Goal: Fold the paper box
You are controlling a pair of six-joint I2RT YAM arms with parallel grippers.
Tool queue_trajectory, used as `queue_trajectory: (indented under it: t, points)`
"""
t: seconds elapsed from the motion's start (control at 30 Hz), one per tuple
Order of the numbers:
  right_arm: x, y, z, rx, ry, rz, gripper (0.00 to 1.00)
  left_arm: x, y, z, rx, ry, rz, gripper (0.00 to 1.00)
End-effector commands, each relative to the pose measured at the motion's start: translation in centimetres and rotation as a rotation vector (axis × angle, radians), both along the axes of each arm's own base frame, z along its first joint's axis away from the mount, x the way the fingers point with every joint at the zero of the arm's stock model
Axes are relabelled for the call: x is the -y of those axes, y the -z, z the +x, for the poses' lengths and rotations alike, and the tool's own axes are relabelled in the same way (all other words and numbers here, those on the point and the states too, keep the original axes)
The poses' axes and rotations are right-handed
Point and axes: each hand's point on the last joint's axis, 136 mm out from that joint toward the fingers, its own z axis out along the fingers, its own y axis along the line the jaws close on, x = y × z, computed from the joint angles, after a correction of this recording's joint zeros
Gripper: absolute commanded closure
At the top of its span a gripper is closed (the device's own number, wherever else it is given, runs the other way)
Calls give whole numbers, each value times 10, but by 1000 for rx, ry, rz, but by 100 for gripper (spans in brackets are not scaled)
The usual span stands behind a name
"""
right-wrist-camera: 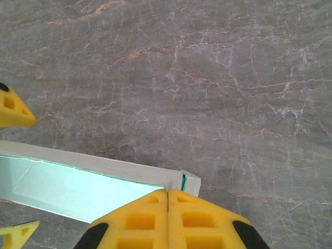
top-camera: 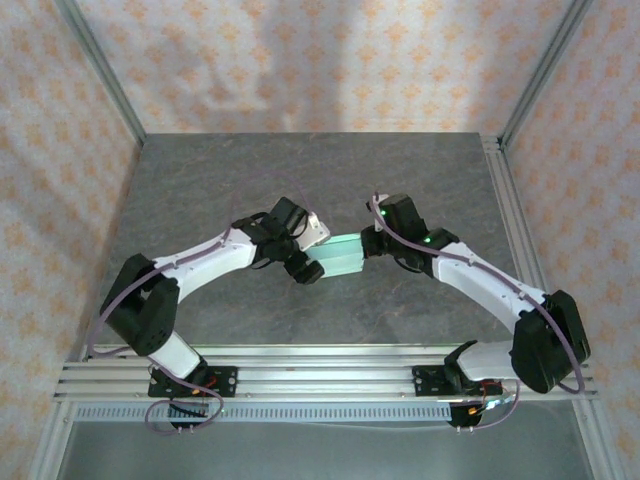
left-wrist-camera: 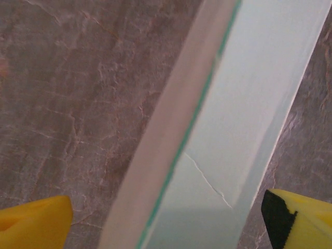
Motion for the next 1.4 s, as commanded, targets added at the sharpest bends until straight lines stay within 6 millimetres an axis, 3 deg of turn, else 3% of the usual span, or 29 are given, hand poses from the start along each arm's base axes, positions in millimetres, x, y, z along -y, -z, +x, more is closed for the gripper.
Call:
queue_trajectory:
  t: [0.0, 0.27, 0.43, 0.53, 0.7, 0.97, 1.37]
  points:
    - [7, 1, -3, 33, -2, -74, 100, 2, -21, 6, 77, -49, -61, 1]
    - [6, 0, -2, 39, 8, -82, 100, -2, -61, 6, 203, -167, -233, 0]
    - [5, -2, -3, 39, 14, -83, 100, -26, -81, 3, 194, -363, -262, 0]
    - [5, -4, -2, 50, 18, -94, 100, -40, -85, -3, 139, -480, -232, 0]
    - [6, -7, -1, 57, 37, -98, 100, -44, -77, -21, 43, -561, -196, 2]
    - [6, -7, -1, 59, 44, -100, 100, -46, -60, -34, -107, -620, -87, 41]
    - [4, -7, -3, 55, 40, -86, 100, -21, -54, -19, -230, -712, -136, 67]
